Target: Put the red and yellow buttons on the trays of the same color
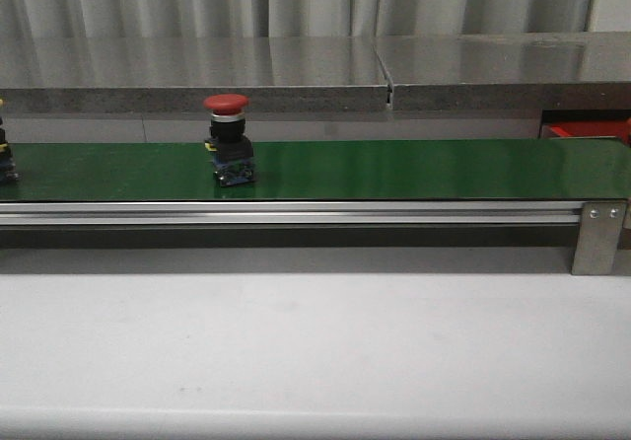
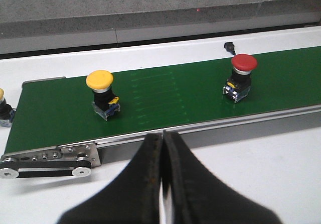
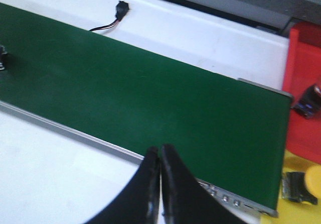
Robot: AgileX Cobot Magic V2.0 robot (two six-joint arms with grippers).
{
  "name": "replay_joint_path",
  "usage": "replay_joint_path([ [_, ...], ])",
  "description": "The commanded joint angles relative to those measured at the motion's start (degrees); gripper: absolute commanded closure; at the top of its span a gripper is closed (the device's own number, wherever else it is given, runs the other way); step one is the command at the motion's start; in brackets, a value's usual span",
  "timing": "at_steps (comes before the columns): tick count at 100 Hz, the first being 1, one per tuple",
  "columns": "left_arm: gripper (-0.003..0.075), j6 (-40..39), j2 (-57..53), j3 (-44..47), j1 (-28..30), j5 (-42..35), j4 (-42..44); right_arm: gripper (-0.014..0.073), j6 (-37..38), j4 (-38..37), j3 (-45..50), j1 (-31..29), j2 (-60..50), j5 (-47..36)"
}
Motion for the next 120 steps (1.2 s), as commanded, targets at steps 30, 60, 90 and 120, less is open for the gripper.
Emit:
replay_joint_path([
  [30,0.0741,-0.54,0.10,-1.35,-0.52,-4.21,-1.05,-0.0021,-0.34,-0.36,-19.58,10.58,15.31,9.80],
  [60,0.0741,-0.54,0.10,-1.35,-0.52,-4.21,-1.05,-0.0019,-0.34,2.48,-30.93,15.97,25.65,15.31],
  [90,0.0741,-0.54,0.10,-1.35,-0.52,-4.21,-1.05,-0.0019,-0.29,5.89,-38.05,17.51,35.47,13.77],
  [120,0.0741,-0.54,0.10,-1.35,-0.52,-4.21,-1.05,-0.0019,-0.29,6.54,-38.62,17.51,40.29,7.66],
])
